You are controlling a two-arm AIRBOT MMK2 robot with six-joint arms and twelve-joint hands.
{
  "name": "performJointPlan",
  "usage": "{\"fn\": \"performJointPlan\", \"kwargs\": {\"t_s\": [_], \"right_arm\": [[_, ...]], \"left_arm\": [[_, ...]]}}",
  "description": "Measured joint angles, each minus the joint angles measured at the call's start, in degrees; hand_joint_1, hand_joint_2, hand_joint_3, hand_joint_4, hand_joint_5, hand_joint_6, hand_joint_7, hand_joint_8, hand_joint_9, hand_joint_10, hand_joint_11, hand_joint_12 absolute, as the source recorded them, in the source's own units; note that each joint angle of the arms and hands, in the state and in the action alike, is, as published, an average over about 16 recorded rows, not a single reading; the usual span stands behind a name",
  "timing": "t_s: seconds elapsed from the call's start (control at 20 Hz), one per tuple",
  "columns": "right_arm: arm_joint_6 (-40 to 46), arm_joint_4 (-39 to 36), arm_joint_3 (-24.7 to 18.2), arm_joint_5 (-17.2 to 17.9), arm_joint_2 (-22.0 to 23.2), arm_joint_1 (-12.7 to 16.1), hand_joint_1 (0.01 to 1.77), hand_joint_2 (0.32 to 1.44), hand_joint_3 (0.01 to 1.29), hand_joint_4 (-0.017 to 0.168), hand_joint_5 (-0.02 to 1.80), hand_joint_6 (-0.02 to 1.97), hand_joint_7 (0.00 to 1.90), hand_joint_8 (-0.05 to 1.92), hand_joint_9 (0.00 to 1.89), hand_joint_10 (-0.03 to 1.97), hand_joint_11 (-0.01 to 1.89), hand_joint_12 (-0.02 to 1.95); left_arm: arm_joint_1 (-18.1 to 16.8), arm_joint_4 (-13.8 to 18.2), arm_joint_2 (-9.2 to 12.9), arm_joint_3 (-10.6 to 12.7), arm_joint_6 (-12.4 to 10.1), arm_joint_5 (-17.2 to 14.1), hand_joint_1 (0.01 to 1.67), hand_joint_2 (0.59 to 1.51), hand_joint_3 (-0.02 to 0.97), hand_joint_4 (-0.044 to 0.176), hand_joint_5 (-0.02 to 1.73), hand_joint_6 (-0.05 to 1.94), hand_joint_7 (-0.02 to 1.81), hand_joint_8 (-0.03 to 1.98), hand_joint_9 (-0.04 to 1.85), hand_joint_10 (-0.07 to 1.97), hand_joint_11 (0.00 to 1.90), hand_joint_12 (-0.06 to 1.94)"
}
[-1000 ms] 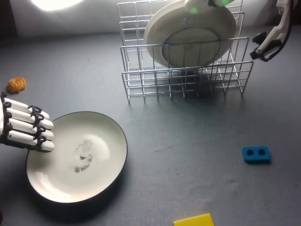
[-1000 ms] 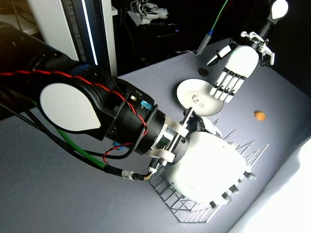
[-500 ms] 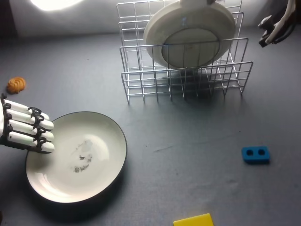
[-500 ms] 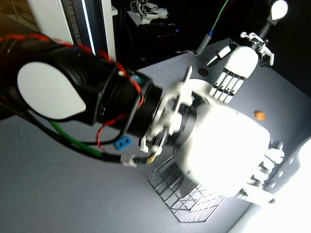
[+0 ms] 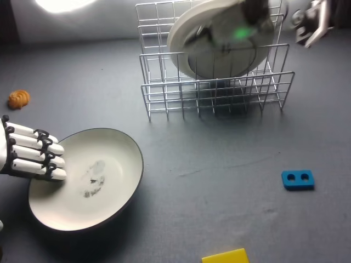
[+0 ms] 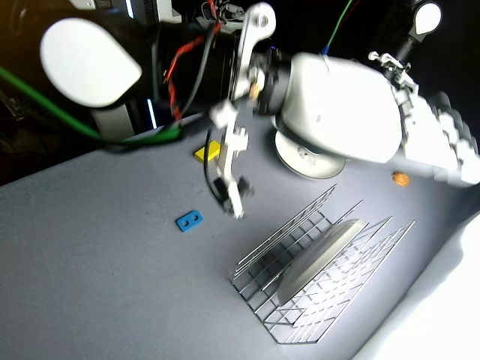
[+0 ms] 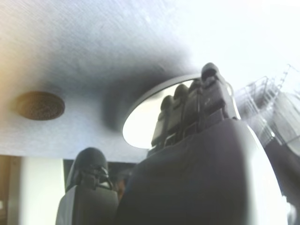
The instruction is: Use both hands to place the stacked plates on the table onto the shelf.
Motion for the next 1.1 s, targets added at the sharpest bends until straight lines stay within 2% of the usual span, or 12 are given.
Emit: {"fn": "performJointPlan", "kwargs": {"t_s": [0.25, 0.35, 0.5, 0.8, 1.1], "right_arm": [[-11.0, 2.7, -5.8, 1.8, -0.2, -3.1, 1.07, 0.92, 0.01, 0.001, 0.04, 0.03, 0.03, 0.02, 0.04, 0.01, 0.02, 0.06], [-14.7, 4.1, -7.1, 2.2, -1.1, -4.8, 1.09, 0.91, 0.01, 0.002, 0.02, 0.03, 0.01, 0.02, 0.02, 0.01, 0.02, 0.0], [-19.6, 6.4, -7.9, 2.8, -3.0, -7.5, 1.09, 0.91, 0.01, 0.003, 0.02, 0.03, 0.01, 0.02, 0.02, 0.01, 0.02, 0.02], [-27.2, 9.5, -5.3, 3.8, -8.9, -11.9, 1.05, 0.93, 0.01, 0.002, 0.02, 0.03, 0.01, 0.02, 0.02, 0.01, 0.02, 0.12], [-31.4, 10.6, 0.5, 3.9, -16.1, -14.9, 1.02, 0.93, 0.01, 0.003, 0.02, 0.03, 0.01, 0.02, 0.02, 0.01, 0.02, 0.23]], "left_arm": [[2.0, -0.5, -0.3, 0.2, -0.6, 0.2, 0.01, 1.174, 0.01, -0.004, 0.01, -0.01, 0.01, 0.0, -0.02, -0.04, 0.03, 0.03], [2.7, -0.7, -0.4, 0.3, -0.9, 0.3, 0.01, 1.175, 0.01, -0.005, 0.01, -0.01, 0.0, 0.0, -0.02, -0.04, 0.03, 0.03], [3.5, -1.0, -0.5, 0.4, -1.2, 0.4, 0.01, 1.176, 0.01, -0.006, 0.0, -0.02, 0.0, 0.0, -0.03, -0.05, 0.03, 0.04], [4.2, -1.5, -0.6, 0.5, -1.5, 0.3, 0.01, 1.178, 0.009, -0.007, 0.0, -0.02, 0.0, 0.0, -0.03, -0.05, 0.03, 0.04], [4.4, -1.6, -0.6, 0.5, -1.5, 0.3, 0.01, 1.176, 0.01, -0.007, 0.0, -0.02, 0.0, 0.0, -0.03, -0.05, 0.03, 0.04]]}}
